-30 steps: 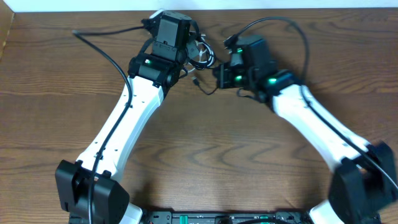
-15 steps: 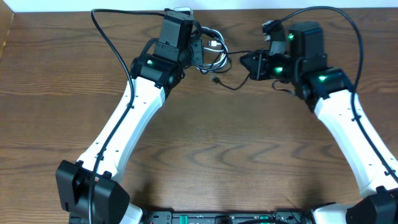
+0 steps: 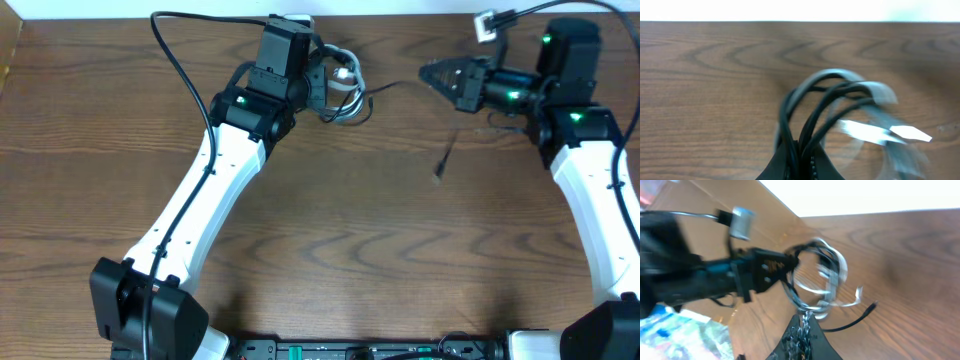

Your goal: Untangle cables

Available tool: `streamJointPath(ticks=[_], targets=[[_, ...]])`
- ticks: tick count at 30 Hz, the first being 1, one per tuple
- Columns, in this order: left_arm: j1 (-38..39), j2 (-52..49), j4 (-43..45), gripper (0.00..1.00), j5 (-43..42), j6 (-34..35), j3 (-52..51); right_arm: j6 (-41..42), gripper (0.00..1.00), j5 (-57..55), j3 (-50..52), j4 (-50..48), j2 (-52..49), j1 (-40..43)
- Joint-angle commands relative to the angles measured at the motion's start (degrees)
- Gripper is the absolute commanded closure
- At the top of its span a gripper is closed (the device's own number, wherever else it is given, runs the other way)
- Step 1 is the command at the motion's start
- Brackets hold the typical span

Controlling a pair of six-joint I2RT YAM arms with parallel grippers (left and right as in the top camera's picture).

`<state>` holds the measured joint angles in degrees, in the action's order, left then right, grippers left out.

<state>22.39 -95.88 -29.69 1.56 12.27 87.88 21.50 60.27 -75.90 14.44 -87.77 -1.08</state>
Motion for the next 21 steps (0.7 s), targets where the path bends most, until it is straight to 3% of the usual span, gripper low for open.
streamJointPath(ticks=[1,5,9,14,21], targets=[[-0.8,1.3,-0.7,0.92,-4.9,-1.3,0.8,3.6,0.99,6.3,-0.2,-2.5,1.9,0.0],[-0.7,1.1,-0.9,0.93,-13.5,1.5,0.8,5.3,0.99,3.8,-0.2,-4.9,1.9,-1.9],[-0.7,1.1,-1.1,0.93,-14.2,5.5,0.8,3.5,0.99,-2.4,-0.2,-3.3,1.6,-4.7],[-0.8,1.1,-0.9,0.93,-14.2,5.4,0.8,0.3,0.98,-12.8,-0.2,3.0,-0.9,-7.3],[-0.8,1.2,-0.4,0.93,-18.8,-6.1,0.8,-0.8,0.74,-13.2,-0.2,2.6,-8.8,-7.8]])
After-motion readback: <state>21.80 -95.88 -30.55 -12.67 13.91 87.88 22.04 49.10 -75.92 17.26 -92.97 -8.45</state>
